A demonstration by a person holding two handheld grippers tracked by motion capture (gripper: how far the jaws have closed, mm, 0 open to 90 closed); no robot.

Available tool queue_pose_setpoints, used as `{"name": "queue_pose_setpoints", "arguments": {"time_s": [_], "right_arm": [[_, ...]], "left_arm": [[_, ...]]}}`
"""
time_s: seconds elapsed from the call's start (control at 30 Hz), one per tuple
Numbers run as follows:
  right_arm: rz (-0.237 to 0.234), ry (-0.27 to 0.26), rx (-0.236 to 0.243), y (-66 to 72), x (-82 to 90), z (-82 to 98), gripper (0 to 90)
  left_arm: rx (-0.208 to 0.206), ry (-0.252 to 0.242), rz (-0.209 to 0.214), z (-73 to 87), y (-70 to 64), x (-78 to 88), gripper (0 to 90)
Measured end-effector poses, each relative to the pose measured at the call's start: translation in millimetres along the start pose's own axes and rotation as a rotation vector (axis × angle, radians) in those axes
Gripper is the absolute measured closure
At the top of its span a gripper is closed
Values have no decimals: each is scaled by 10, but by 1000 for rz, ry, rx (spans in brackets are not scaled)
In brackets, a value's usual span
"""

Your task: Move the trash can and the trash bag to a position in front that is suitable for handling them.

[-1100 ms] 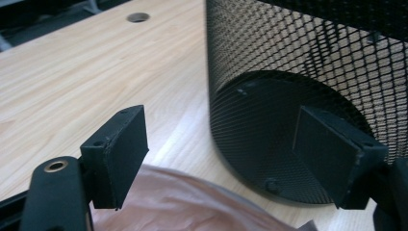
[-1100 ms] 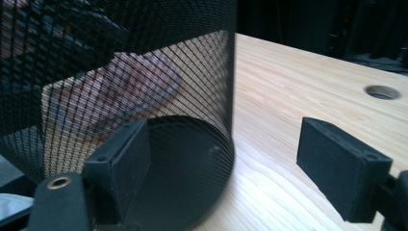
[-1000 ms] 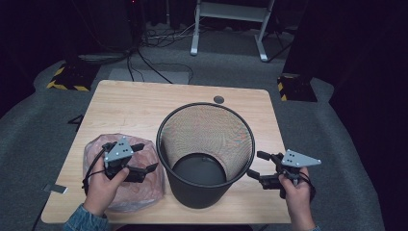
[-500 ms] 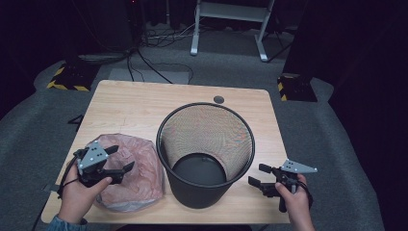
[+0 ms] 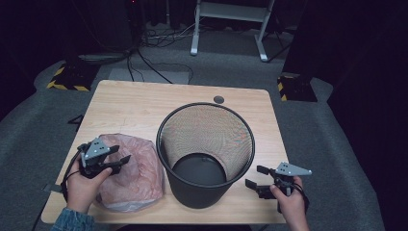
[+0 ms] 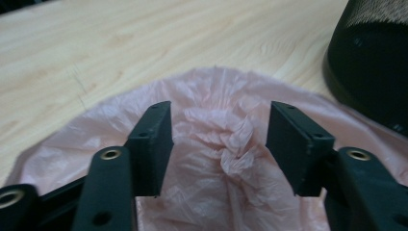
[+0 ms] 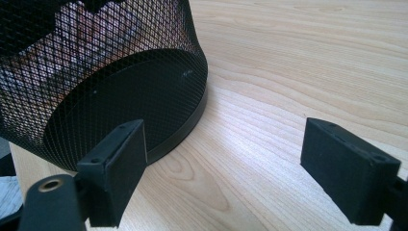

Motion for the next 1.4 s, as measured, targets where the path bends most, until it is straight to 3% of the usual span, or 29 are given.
{"name": "queue_pose_setpoints", "arguments": {"time_s": [0.07,0.17,0.27,0.4,0.47,0.57,0.73,0.9,1.1,1.4], "right_arm": [[-3,-4,-2,3,3,5,162],[-5,-2,-5,0,6,26,162],[0,6,-3,-8,1,46,159],[-3,18,6,3,-13,58,160],[-5,25,11,14,-22,64,160],[-9,28,14,21,-23,69,160],[-4,29,13,7,-7,79,160],[-5,41,19,11,-18,101,160],[-17,54,29,48,-43,112,159],[-9,65,39,28,-45,138,160]], "left_arm": [[21,-22,-3,99,20,-71,508],[56,-31,-1,256,58,-156,511],[82,-26,23,303,54,-158,504],[117,18,58,348,23,-148,467],[123,27,56,347,19,-130,422],[145,-7,53,274,14,-42,347],[110,-37,43,199,-35,163,276],[107,0,61,306,-132,222,236],[152,44,76,504,-181,119,235],[158,72,104,625,-253,10,241]]}}
Point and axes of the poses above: each handheld gripper's, and its own axes: x roughly backward along the jaws, z roughly out of its underside, y roughly to its left, the point moved 7 cm from there along -x, roughly forward along the jaws, and after that the axes turned 7 degrees about -y, right-handed, at the moved point
